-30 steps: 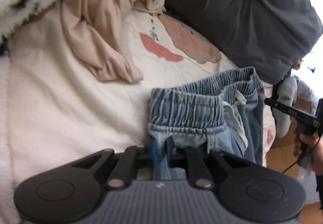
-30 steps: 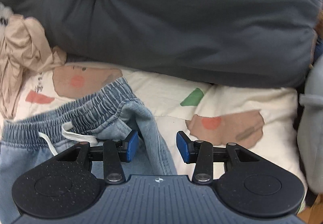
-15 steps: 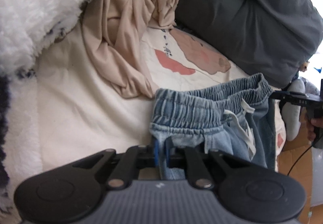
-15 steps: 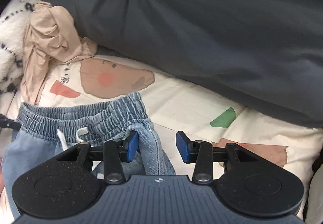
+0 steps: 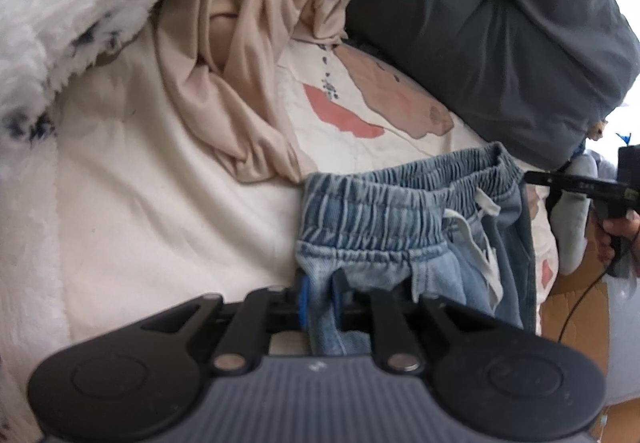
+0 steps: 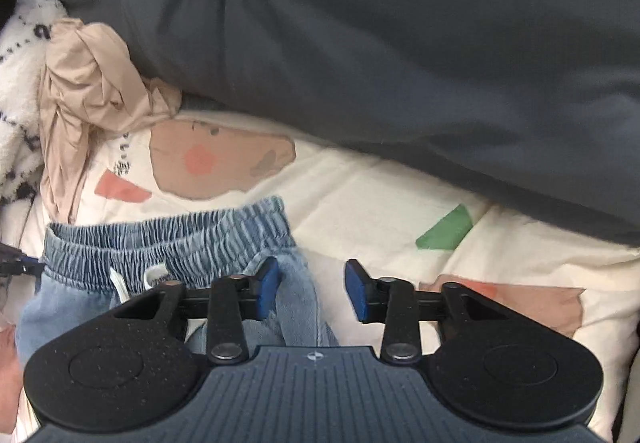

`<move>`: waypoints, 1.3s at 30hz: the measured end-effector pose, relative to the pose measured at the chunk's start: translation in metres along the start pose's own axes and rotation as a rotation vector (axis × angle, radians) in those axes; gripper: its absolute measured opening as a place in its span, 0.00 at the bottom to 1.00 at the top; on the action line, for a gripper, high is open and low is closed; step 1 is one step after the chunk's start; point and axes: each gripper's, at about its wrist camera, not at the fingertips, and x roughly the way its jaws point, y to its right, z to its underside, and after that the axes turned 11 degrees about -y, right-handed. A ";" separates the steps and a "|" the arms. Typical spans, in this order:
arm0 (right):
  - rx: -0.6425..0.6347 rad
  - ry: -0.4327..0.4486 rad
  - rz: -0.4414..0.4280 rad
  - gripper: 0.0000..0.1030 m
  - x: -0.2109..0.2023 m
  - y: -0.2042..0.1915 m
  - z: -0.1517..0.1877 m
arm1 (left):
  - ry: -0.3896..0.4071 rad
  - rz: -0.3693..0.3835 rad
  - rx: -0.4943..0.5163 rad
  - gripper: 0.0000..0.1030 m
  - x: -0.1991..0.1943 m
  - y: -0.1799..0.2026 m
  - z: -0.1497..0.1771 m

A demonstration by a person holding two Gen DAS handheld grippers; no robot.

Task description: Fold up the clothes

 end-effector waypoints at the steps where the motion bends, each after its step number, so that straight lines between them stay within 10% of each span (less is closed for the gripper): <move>1: -0.008 -0.015 0.003 0.36 0.005 0.000 0.000 | -0.001 0.000 0.002 0.13 0.000 0.000 0.000; 19: -0.083 -0.265 0.029 0.31 0.067 -0.003 -0.020 | -0.062 0.053 -0.022 0.39 0.015 0.000 0.009; 24: -0.259 -0.266 0.172 0.05 0.062 -0.031 -0.018 | -0.031 0.024 0.024 0.05 0.015 0.008 0.007; 34: -0.386 -0.137 0.588 0.00 0.027 -0.038 -0.004 | 0.120 -0.108 0.094 0.04 -0.012 0.028 -0.028; 39: -0.180 -0.051 0.468 0.00 -0.013 -0.001 -0.010 | 0.140 -0.129 0.133 0.04 -0.025 0.034 -0.050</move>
